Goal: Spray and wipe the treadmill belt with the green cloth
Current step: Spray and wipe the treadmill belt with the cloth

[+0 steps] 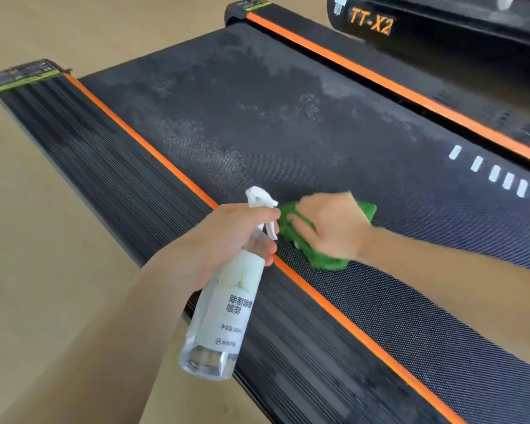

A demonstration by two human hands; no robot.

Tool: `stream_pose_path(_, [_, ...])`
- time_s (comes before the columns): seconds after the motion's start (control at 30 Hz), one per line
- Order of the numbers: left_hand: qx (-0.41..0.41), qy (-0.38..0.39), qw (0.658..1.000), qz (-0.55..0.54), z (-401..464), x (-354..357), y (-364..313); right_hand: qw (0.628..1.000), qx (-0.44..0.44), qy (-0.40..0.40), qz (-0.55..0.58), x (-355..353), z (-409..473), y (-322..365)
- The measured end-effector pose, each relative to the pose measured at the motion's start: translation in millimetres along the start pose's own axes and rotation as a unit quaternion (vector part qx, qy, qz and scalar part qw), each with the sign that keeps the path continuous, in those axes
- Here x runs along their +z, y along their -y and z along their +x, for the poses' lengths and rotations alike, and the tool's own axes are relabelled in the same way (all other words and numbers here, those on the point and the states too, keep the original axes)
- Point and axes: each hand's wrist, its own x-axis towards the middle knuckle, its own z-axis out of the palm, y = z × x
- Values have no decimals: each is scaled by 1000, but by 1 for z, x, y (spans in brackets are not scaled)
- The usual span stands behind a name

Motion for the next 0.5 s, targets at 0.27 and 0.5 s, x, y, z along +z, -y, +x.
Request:
stream_pose_path(0.27, [14, -54, 998, -8, -3, -11, -3, 987, 158, 29, 2, -6, -11, 21])
stream_pose_path(0.5, [21, -112, 993, -42, -4, -14, -16, 999, 41, 3, 28, -21, -99, 20])
